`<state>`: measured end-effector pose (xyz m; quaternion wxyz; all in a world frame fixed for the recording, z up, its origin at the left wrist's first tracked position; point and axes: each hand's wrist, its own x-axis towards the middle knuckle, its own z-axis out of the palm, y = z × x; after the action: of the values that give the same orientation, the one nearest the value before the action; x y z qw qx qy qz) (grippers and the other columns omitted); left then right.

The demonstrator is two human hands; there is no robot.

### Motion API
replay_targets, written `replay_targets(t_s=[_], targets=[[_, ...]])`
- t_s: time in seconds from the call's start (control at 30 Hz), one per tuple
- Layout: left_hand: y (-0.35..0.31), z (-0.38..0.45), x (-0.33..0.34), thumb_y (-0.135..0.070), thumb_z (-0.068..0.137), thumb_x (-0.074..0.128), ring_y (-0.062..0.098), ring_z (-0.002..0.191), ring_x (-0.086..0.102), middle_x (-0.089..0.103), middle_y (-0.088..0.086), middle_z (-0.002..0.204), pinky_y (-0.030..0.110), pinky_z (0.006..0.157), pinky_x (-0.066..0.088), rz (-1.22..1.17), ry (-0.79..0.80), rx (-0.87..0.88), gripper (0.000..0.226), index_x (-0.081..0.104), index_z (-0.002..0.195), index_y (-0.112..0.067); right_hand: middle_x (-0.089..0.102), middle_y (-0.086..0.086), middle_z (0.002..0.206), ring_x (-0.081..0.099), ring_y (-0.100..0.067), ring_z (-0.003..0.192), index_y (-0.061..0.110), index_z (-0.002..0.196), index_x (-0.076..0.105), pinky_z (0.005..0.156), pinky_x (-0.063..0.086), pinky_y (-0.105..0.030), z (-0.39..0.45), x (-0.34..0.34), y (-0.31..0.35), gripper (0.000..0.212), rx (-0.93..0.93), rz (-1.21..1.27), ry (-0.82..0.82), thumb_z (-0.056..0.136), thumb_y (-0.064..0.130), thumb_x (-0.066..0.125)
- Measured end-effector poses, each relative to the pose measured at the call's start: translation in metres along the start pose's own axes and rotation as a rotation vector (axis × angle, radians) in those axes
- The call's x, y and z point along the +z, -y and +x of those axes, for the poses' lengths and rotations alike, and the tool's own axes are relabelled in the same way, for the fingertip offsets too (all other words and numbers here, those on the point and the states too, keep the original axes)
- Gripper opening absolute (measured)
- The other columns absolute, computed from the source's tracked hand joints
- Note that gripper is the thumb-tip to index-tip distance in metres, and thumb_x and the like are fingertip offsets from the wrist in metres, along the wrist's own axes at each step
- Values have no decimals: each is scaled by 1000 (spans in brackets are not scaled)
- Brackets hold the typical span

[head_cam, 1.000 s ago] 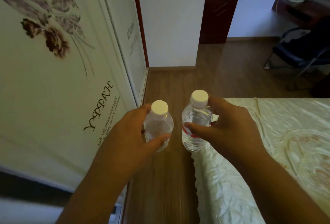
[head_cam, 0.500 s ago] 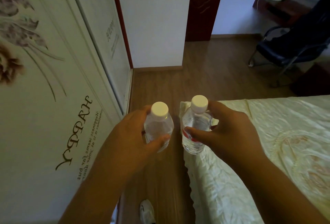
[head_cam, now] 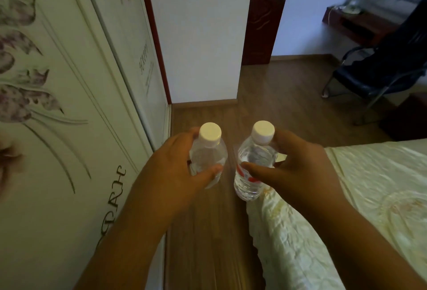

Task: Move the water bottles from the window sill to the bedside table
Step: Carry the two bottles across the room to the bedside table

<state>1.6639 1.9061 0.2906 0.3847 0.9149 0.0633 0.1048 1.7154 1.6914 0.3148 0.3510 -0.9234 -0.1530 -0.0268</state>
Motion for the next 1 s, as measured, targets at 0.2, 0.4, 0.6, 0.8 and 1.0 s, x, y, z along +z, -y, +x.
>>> replay_targets(t_s=[0.2, 0.4, 0.6, 0.8, 1.0], targets=[[17, 50, 1, -63, 64, 63, 16, 117, 58, 55, -6, 135, 38, 96, 49, 1, 30, -46, 71, 34, 127, -46, 64, 14, 131, 64, -13, 114, 36, 135, 53, 93, 56, -39, 58, 21, -5, 81, -12, -12, 20, 62, 69, 66], [32, 117, 9, -58, 71, 70, 6, 115, 52, 51, -15, 128, 35, 98, 48, 32, 4, -90, 74, 40, 137, -40, 66, 12, 127, 67, -13, 108, 36, 130, 55, 89, 52, -31, 143, 41, -29, 73, -41, 23, 89, 66, 65, 72], [29, 188, 7, -49, 82, 73, 1, 122, 49, 48, -22, 135, 30, 100, 47, 65, -42, -105, 64, 44, 138, -37, 68, 13, 120, 61, -1, 94, 39, 119, 56, 79, 46, -19, 242, 45, -41, 54, -131, 110, 141, 72, 55, 77], [35, 237, 20, -56, 76, 75, 6, 116, 56, 49, -22, 127, 23, 93, 48, 114, -104, -146, 61, 46, 127, -38, 66, 12, 125, 66, -13, 106, 35, 129, 56, 90, 55, -36, 309, 48, -49, 65, -193, 136, 132, 71, 57, 77], [33, 272, 26, -53, 80, 74, 8, 124, 52, 53, -16, 135, 31, 102, 47, 87, -84, -179, 66, 46, 137, -36, 67, 11, 123, 67, -14, 105, 34, 127, 57, 91, 55, -38, 345, 50, -61, 65, -194, 150, 144, 69, 59, 75]])
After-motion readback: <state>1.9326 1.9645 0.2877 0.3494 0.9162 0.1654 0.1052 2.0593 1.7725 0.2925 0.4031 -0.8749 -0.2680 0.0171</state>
